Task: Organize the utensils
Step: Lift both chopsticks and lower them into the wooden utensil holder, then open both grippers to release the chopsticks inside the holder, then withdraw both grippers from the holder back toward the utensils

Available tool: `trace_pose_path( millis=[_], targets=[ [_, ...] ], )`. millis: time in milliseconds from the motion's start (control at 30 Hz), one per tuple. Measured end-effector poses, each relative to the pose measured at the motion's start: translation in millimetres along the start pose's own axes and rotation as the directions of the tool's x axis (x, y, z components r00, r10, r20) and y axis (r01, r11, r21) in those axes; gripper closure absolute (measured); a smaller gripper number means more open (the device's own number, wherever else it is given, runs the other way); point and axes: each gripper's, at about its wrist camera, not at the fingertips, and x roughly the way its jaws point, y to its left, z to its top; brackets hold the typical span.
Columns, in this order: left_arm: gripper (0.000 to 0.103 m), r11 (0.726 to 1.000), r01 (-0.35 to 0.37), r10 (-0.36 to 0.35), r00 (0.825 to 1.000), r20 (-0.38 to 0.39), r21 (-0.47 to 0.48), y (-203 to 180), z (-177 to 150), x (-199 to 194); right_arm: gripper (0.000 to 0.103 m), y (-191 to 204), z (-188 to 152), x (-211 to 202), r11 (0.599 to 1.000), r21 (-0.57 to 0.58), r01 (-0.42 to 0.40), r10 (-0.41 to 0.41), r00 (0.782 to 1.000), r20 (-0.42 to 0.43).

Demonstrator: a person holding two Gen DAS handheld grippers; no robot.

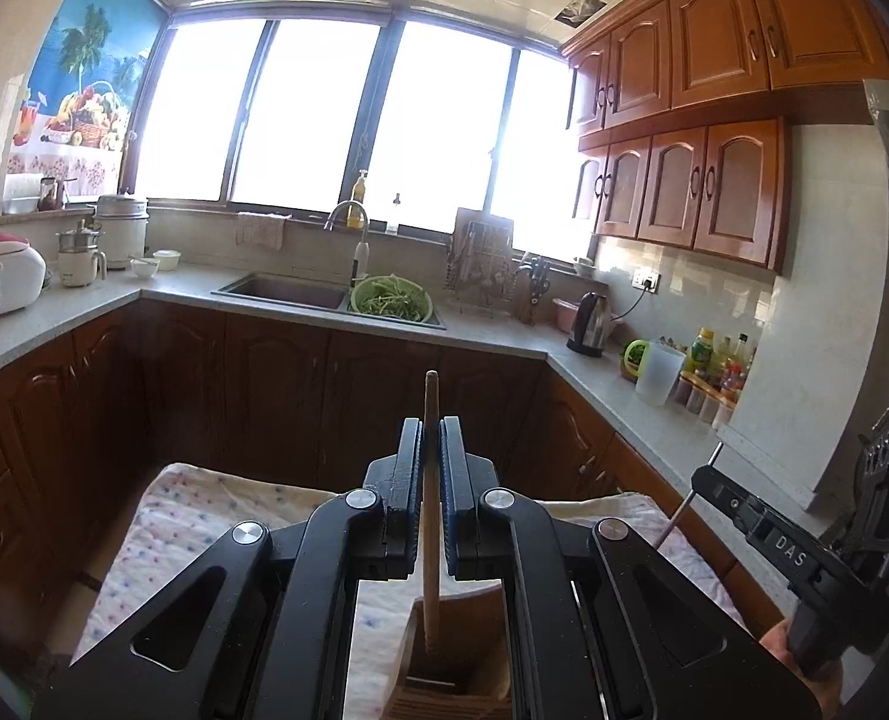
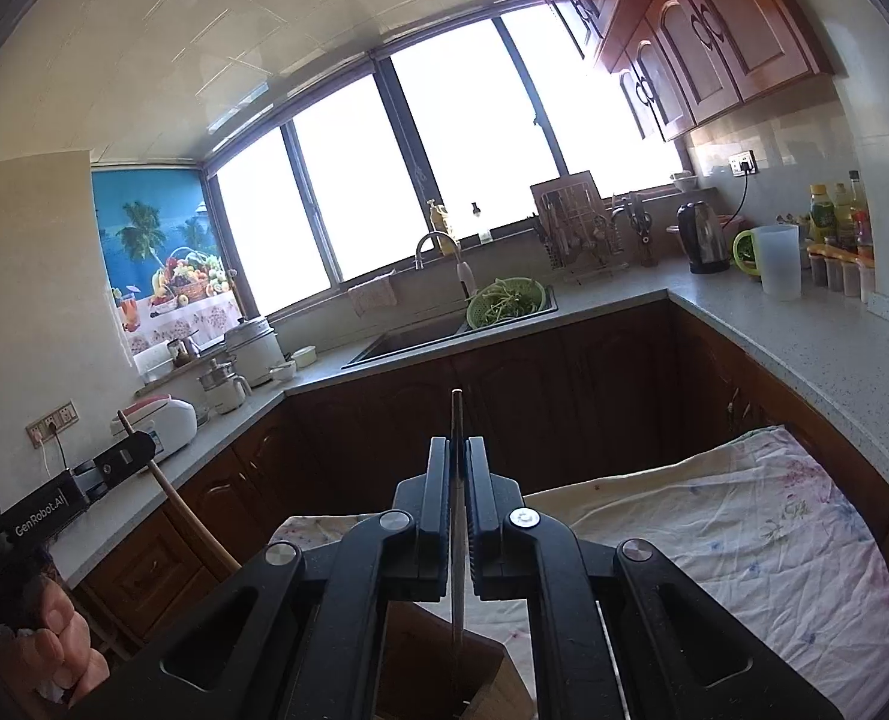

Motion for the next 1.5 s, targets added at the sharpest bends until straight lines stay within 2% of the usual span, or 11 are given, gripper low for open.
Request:
trace_pose_path(
  millis=[400,667,833,867,900,967,1000,1067,1133,1167,1500],
  targets=[
    [0.098,0.999,-0.026,0.024,0.997,-0.068,-0.023,3,-59,37,0.098,-14,-52,25,0.999,0.031,0.029,-0.028,0.999,-0.041],
    [0.098,1.0,-0.018,0.018,0.996,-0.085,-0.005,1,-56,38,0.098,-15,-50,26,0.999,0.023,0.03,-0.029,0.997,-0.066],
    [0.093,1.0,-0.01,0.01,0.993,-0.117,0.002,1,-56,40,0.09,-19,-51,27,0.999,0.044,0.031,-0.027,0.996,-0.085],
    [0.091,1.0,-0.007,0.007,0.993,-0.121,0.002,2,-57,38,0.081,-20,-51,26,0.998,0.048,0.032,-0.027,0.996,-0.091],
    [0.083,1.0,-0.011,0.011,0.992,-0.122,0.004,2,-58,36,0.061,-20,-52,25,0.998,0.055,0.027,-0.021,0.995,-0.093],
    [0.057,1.0,-0.022,0.023,0.993,-0.116,0.002,3,-59,28,0.039,-23,-52,18,0.997,0.076,0.005,0.001,0.996,-0.086],
    [0.042,0.999,-0.037,0.037,0.993,-0.108,0.004,4,-59,23,0.033,-23,-51,13,0.997,0.078,0.004,0.002,0.997,-0.077],
    [0.034,0.998,-0.062,0.063,0.994,-0.084,0.016,5,-59,11,0.028,-23,-50,2,0.997,0.075,0.001,0.004,0.998,-0.063],
    [0.017,0.996,-0.084,0.086,0.993,-0.08,0.021,6,-60,0,0.014,-24,-49,-9,0.998,0.069,-0.001,0.005,0.998,-0.063],
    [0.015,0.995,-0.093,0.094,0.993,-0.074,0.02,8,-60,-6,0.006,-23,-50,-15,0.998,0.066,0.0,0.004,0.998,-0.063],
    [0.01,0.993,-0.116,0.113,0.985,-0.129,-0.016,24,-81,-52,0.001,-24,-67,-78,1.0,0.008,-0.003,0.004,0.998,-0.069]
  ],
)
